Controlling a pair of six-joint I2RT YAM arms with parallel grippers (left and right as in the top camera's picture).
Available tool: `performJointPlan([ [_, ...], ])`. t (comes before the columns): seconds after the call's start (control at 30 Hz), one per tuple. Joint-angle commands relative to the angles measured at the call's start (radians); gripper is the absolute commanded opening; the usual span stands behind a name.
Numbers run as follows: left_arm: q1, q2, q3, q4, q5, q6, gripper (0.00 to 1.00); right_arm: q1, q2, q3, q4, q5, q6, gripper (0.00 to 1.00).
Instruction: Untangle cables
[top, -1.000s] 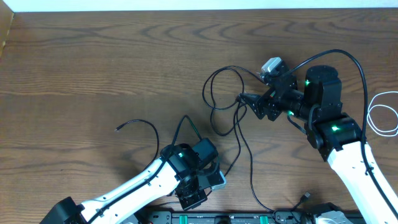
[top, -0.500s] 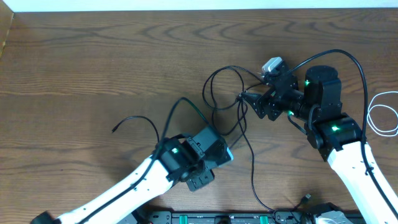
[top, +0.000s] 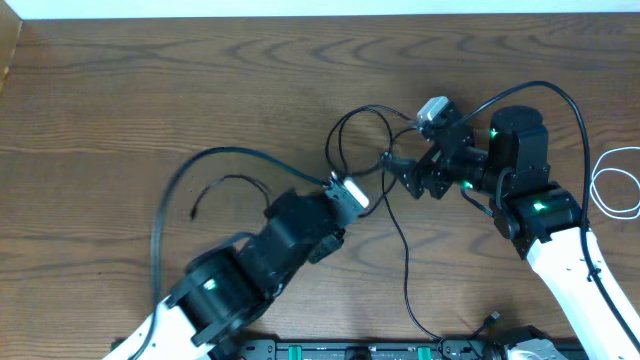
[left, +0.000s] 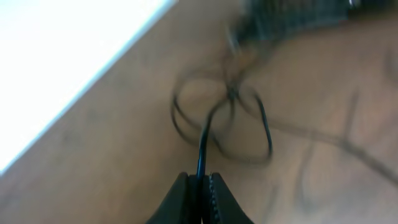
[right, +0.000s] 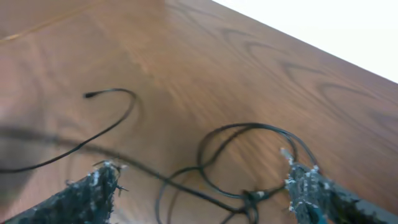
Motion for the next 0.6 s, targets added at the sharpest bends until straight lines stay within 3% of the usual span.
performJointPlan([
  [0.0,-0.001,-0.034,0.020,0.072,-0.013,0.048,0.07,-0.008,0.002,0.007,0.011,-0.135,-0.036,0.89],
  [0.17,-0.001,-0.034,0.020,0.128,0.050,0.079,0.07,-0.008,0.002,0.007,0.061,-0.206,-0.034,0.99],
  [0.57,-0.001,-0.035,0.020,0.240,0.125,0.098,0.08,0.012,0.002,0.007,0.174,-0.216,0.029,0.99],
])
